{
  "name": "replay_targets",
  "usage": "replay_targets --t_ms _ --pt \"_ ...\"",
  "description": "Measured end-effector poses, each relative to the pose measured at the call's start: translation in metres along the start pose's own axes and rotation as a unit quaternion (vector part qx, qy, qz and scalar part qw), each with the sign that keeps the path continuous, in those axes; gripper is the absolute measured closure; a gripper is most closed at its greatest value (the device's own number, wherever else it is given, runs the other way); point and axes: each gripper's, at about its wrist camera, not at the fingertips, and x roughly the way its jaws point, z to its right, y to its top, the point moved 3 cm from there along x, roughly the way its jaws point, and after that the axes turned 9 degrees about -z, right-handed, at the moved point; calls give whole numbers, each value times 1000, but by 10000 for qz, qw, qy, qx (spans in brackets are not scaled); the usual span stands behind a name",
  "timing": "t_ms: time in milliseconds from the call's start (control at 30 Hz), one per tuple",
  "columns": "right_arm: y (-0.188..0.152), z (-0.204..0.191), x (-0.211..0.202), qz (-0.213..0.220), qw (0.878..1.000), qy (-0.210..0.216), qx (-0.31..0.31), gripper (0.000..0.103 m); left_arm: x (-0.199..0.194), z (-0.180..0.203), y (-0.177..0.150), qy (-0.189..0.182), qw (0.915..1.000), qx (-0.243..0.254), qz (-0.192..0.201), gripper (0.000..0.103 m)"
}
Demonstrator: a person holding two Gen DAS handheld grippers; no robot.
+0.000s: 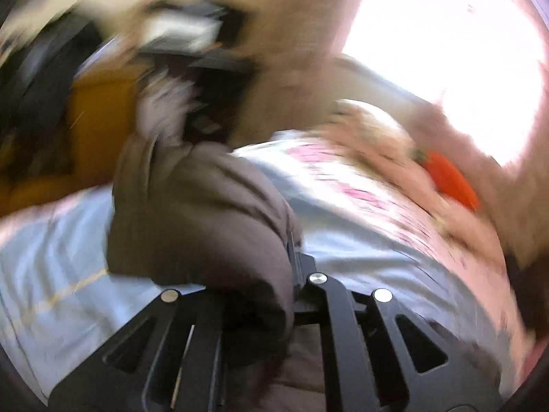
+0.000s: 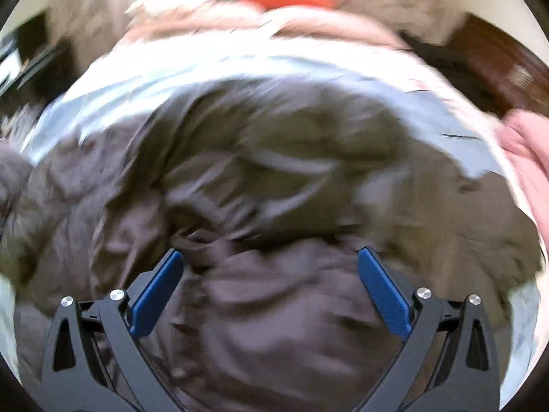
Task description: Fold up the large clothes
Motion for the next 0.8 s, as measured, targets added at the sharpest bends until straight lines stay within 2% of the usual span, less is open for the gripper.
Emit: replay_targets --t_ms 67,100,133,200,233,300,333,367,400,467,500,533,567,600,633,733,800 --pt "1 24 -14 51 9997 56 248 1 -17 71 -7 -294 9955 904 28 96" --pt "-1 41 -22 77 9991 -44 426 1 -28 110 -19 -579 9889 1365 16 96" --pt "-6 58 -30 123 9979 -133 614 1 -34 134 -31 -786 9836 1620 -45 96" --pt "-17 89 -41 146 9953 -235 932 1 -46 200 -78 -1237 9665 2201 -466 96" --pt "-22 104 -44 119 9936 -322 1073 1 -50 215 -96 -1352 9597 2389 -595 96" --pt "-41 137 -49 13 9883 -534 1430 1 -57 265 -161 -1502 9264 3339 -882 95" --pt "-50 149 -50 -38 9855 -621 1578 1 -57 278 -183 -1505 9108 3717 -983 95" --pt "-63 165 -50 -109 9814 -742 1769 1 -57 295 -221 -1497 8817 4317 -1179 94" --pt "-72 173 -48 -148 9792 -817 1854 1 -56 304 -247 -1384 8622 4719 -1214 93" --pt "-92 181 -42 -349 9746 -1054 1943 1 -53 312 -284 -1200 8381 5176 -1232 89" --pt "-98 185 -41 -404 9744 -1075 1934 1 -49 313 -293 -1185 8314 5260 -1344 84" --pt "-106 186 -39 -448 9746 -1075 1911 1 -47 311 -299 -1191 8265 5312 -1433 64" --pt "-113 184 -35 -499 9753 -1076 1866 1 -46 311 -304 -1382 8194 5339 -1562 19" --pt "-117 185 -33 -540 9753 -1092 1845 1 -47 311 -304 -1590 8157 5320 -1623 2" --pt "-120 185 -29 -617 9744 -1115 1851 1 -48 312 -301 -1728 8158 5283 -1596 2" --pt "-119 189 -25 -737 9681 -1035 2160 1 -57 307 -292 -2337 8052 5090 -1946 2" --pt "-106 192 -28 -684 9619 -1006 2450 1 -73 300 -274 -2966 7856 4922 -2293 2"
